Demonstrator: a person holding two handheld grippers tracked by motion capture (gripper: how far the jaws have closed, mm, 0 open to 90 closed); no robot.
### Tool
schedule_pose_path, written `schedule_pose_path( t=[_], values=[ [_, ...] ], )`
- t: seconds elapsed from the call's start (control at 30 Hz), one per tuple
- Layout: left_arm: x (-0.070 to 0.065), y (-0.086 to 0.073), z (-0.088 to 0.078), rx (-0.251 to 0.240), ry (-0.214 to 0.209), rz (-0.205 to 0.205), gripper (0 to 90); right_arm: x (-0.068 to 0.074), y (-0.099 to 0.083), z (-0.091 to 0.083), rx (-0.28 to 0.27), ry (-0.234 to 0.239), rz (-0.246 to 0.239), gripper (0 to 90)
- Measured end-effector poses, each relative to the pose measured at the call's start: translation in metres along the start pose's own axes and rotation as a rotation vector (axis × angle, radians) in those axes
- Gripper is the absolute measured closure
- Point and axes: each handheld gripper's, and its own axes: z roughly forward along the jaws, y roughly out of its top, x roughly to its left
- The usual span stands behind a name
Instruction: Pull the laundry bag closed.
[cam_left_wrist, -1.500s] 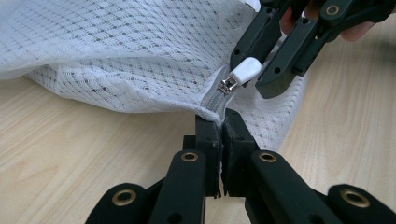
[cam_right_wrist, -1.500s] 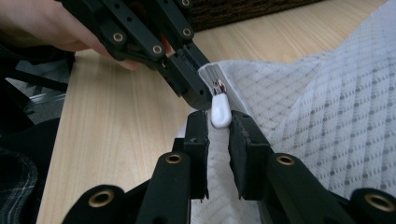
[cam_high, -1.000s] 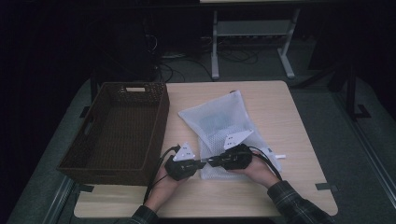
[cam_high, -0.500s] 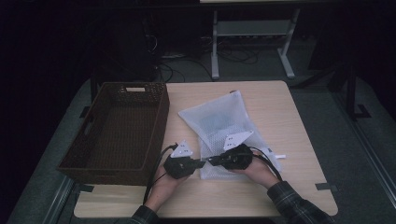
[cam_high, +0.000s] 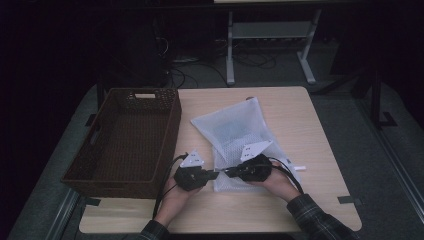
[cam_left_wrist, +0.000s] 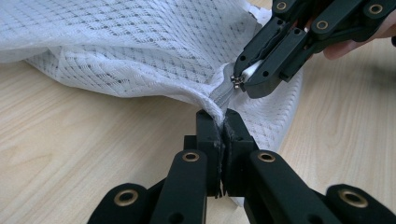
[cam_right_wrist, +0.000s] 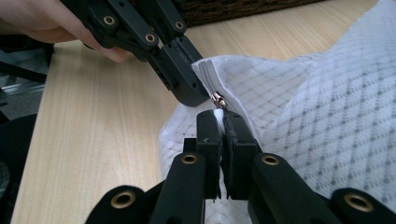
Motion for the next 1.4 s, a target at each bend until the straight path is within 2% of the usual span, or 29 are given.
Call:
schedule_pose_path(
  t=[0.3,0.87,1.4],
  values=[
    [0.000,0.000,-0.001,0.000,0.009,-0.001,88.2,0.000,-0.001,-0.001,0.003,-0.005,-0.005,86.2],
    [0.006,-0.002,-0.010,-0.012,0.040,-0.048,88.3,-0.006,-0.007,-0.008,0.004,-0.014,0.026,86.2],
    [0.005,-0.003,-0.009,-0.006,0.043,-0.052,88.3,-0.003,-0.015,-0.014,-0.005,-0.029,0.028,86.2]
  ],
)
